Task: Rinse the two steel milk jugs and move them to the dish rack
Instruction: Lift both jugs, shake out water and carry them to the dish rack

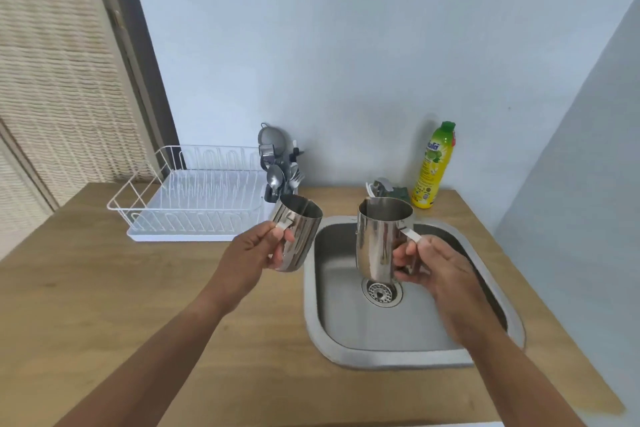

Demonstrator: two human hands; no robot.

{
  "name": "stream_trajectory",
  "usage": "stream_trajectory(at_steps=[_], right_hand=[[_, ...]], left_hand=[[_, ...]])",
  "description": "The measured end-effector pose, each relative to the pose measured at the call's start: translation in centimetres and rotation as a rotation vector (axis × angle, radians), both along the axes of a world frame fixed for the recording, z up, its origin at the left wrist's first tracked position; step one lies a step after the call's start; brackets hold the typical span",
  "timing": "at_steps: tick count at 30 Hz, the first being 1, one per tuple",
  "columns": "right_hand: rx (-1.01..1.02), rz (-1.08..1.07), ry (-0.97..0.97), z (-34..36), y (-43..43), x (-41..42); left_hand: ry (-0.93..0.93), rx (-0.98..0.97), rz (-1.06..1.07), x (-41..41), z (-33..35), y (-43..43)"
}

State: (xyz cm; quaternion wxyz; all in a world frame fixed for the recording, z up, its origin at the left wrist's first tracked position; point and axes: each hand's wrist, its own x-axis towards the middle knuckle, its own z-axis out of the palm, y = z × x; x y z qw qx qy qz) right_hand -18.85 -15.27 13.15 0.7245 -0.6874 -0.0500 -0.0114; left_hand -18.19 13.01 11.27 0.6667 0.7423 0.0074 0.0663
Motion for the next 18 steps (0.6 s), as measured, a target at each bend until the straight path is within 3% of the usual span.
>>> stream_trajectory(at_steps=[5, 11, 16, 18], right_hand=[[-0.041, 0.028, -0.052, 1.6, 9.9, 3.8], [-0.234, 0.046, -0.148, 3.0, 20.6, 9.2], [-0.585, 0.038, -0.245, 2.0, 27.1, 13.6], [-0.859, 0.049, -0.308, 1.5, 29.3, 14.9]], left_hand=[[-0.021, 0.1, 0.039, 1.5, 1.7, 10.2], [-0.08, 0.296, 0.121, 4.0, 2.9, 22.2], [-0.085, 0.542, 0.108, 6.9, 3.0, 28.9], [-0.096, 0.716, 0.093, 8.1, 3.1, 30.7]])
